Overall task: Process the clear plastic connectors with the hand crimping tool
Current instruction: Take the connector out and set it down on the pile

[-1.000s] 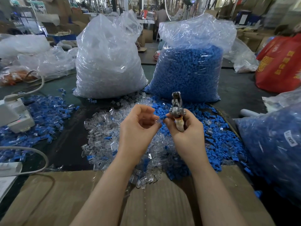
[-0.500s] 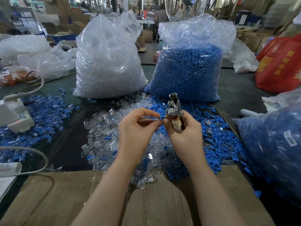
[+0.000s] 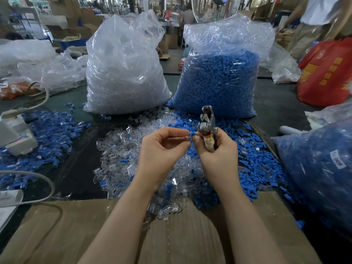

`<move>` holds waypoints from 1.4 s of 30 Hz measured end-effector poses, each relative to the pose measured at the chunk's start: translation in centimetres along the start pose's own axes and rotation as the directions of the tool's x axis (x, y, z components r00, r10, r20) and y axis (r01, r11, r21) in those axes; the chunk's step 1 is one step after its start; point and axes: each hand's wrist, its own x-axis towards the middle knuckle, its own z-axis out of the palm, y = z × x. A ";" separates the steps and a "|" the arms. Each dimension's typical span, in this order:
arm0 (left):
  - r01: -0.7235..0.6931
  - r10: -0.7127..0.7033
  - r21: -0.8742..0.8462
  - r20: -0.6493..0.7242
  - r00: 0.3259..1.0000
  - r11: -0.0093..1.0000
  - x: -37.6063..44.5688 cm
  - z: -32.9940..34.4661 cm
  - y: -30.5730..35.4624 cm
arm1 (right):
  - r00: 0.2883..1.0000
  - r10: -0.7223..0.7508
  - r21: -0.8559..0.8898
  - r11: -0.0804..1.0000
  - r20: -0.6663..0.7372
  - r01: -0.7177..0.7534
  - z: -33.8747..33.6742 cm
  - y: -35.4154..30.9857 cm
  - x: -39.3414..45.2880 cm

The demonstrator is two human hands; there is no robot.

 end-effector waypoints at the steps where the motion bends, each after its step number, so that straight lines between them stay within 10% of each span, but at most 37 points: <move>1: 0.000 0.000 0.002 0.013 1.000 1.000 0.0 0.0 0.0 | 1.000 0.001 0.005 1.000 0.001 -0.001 0.0 0.0 0.0; 42: 0.072 -0.089 -0.160 -0.098 0.991 0.984 0.4 -0.4 -0.5 | 0.994 0.037 -0.119 0.993 0.106 -0.025 -1.5 -0.1 0.3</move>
